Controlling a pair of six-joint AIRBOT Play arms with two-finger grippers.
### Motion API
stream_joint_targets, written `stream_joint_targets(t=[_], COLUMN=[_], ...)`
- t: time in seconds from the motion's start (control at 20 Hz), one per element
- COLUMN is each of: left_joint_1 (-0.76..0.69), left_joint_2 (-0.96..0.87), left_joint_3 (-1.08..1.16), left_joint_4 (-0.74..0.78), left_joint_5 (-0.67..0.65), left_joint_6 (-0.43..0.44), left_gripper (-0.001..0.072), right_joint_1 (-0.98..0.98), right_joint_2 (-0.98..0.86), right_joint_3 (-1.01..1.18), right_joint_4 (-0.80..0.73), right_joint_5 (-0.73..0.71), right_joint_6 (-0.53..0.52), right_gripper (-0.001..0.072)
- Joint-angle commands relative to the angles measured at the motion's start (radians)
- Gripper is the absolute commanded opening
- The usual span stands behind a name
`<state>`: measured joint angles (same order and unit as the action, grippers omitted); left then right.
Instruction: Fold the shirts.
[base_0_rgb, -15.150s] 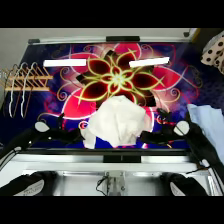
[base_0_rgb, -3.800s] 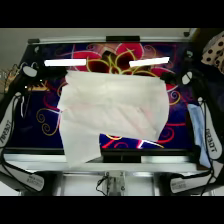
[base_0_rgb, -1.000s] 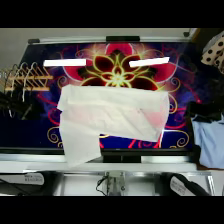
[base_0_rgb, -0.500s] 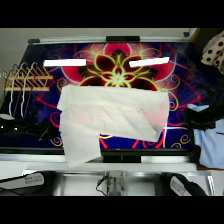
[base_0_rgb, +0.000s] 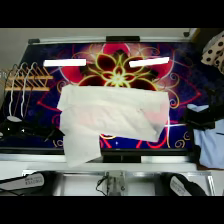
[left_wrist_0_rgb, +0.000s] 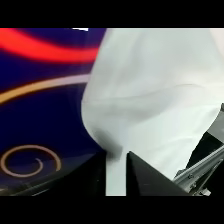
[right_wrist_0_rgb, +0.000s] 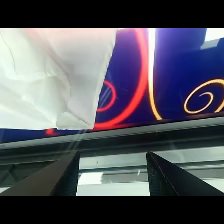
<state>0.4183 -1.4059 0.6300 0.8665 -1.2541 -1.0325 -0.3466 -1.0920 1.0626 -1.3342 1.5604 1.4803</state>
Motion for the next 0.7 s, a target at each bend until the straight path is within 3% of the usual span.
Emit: stream_joint_targets(t=[0.0,0.1,0.15,0.3,0.45,0.65], left_joint_1=[-0.012,-0.012,-0.012,-0.011,-0.011,-0.011], left_joint_2=[0.0,0.0,0.0,0.001,0.002,0.002], left_joint_3=[-0.021,-0.019,-0.019,-0.019,-0.019,-0.019], left_joint_4=[-0.005,-0.035,-0.045,-0.048,-0.048,-0.053], left_joint_5=[0.042,0.051,0.051,0.045,0.042,0.03], left_joint_6=[-0.002,0.0,0.0,0.0,-0.001,-0.002], left_gripper=[0.0067,0.0029,0.0029,0.0029,0.0029,0.0029], right_joint_1=[0.0,0.0,0.0,0.0,0.047,0.184], right_joint_2=[0.001,0.001,0.001,0.001,0.001,0.001], right_joint_3=[-0.005,-0.046,-0.093,-0.274,-0.424,-0.476], right_joint_4=[0.0,0.013,0.026,0.099,0.194,0.073], right_joint_5=[0.002,-0.004,-0.018,-0.095,-0.206,-0.317], right_joint_6=[0.001,-0.01,-0.034,-0.047,-0.127,-0.139], right_gripper=[0.0532,0.0536,0.0624,0.063,0.063,0.0627])
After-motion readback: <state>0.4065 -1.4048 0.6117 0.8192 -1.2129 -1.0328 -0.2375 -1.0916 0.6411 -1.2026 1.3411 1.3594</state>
